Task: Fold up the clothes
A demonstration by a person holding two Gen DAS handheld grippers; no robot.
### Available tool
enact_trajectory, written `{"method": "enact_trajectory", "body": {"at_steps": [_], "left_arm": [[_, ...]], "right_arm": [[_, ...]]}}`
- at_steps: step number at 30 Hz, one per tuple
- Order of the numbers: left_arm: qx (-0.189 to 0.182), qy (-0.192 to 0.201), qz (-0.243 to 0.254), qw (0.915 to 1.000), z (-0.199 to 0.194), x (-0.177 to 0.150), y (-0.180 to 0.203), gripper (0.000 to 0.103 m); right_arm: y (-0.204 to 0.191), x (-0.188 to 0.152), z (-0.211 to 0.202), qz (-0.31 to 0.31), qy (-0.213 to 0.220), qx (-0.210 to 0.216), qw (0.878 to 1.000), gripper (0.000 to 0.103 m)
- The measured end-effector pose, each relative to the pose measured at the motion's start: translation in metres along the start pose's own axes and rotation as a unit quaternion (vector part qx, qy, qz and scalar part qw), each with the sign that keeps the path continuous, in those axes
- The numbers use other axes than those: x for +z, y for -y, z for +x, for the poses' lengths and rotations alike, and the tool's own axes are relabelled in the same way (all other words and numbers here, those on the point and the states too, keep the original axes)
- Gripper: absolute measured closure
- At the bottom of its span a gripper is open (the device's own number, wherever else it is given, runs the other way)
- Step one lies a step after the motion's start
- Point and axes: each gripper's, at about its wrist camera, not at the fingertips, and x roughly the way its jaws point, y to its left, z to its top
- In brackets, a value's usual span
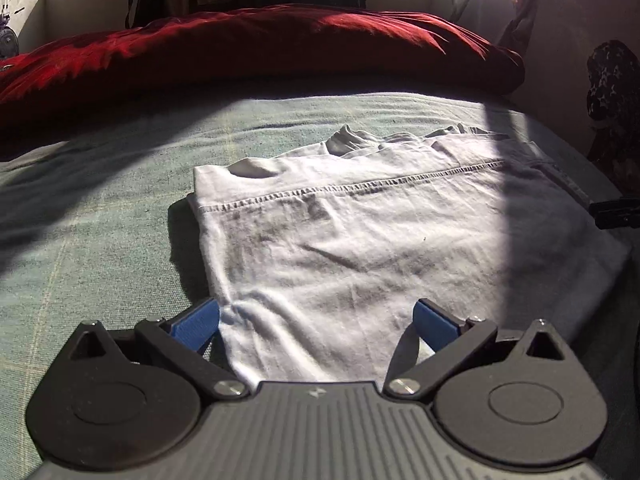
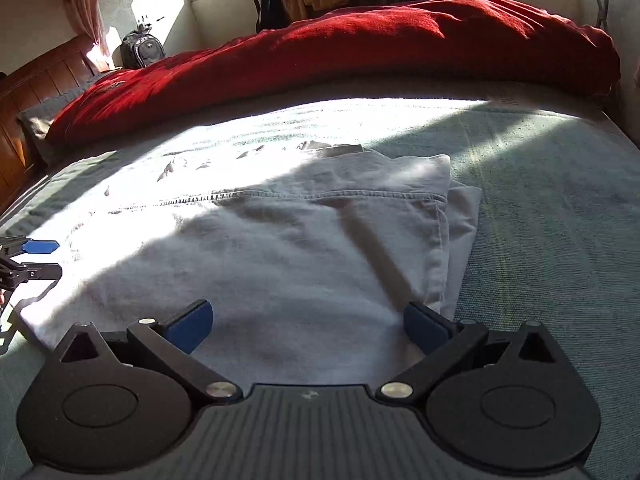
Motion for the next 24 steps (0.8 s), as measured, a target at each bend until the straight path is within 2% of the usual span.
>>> {"method": "enact_trajectory", "body": {"at_steps": [2, 6, 10, 11, 13, 17, 20, 22, 24], "left_arm": [[0.002, 0.013, 0.013, 0.9998, -0.015, -0.003, 0.004, 0.001], [0.004, 0.053, 0.059, 0.9969, -0.043, 0.002, 0.034, 0.001], [0.008, 0.078, 0.156, 0.9846, -0.057, 0.002, 0.087, 0.001], [0.011, 0.08, 0.183, 0.9798, -0.057, 0.0, 0.1, 0.001], [0.022, 0.078, 0.24, 0.9675, -0.055, -0.007, 0.126, 0.001], [0.061, 0.072, 0.327, 0.9404, -0.048, -0.029, 0.151, 0.001], [0.115, 0.063, 0.384, 0.9142, -0.044, -0.05, 0.154, 0.001], [0.131, 0.053, 0.407, 0.9024, -0.041, -0.06, 0.15, 0.001], [0.14, 0.056, 0.42, 0.8948, -0.041, -0.067, 0.146, 0.001]], "right_arm": [[0.007, -0.006, -0.016, 0.009, 0.001, 0.003, 1.0, 0.0], [-0.019, -0.012, -0.049, -0.049, 0.006, -0.05, 0.998, 0.0], [-0.061, -0.018, -0.068, -0.132, 0.022, -0.059, 0.989, 0.0], [-0.076, -0.022, -0.069, -0.166, 0.025, -0.069, 0.983, 0.0], [-0.108, -0.034, -0.068, -0.249, 0.024, -0.093, 0.964, 0.0], [-0.144, -0.057, -0.058, -0.348, -0.001, -0.116, 0.93, 0.0], [-0.153, -0.074, -0.056, -0.384, -0.006, -0.137, 0.913, 0.0], [-0.153, -0.082, -0.051, -0.402, -0.011, -0.154, 0.903, 0.0], [-0.151, -0.088, -0.045, -0.415, -0.018, -0.17, 0.894, 0.0]]}}
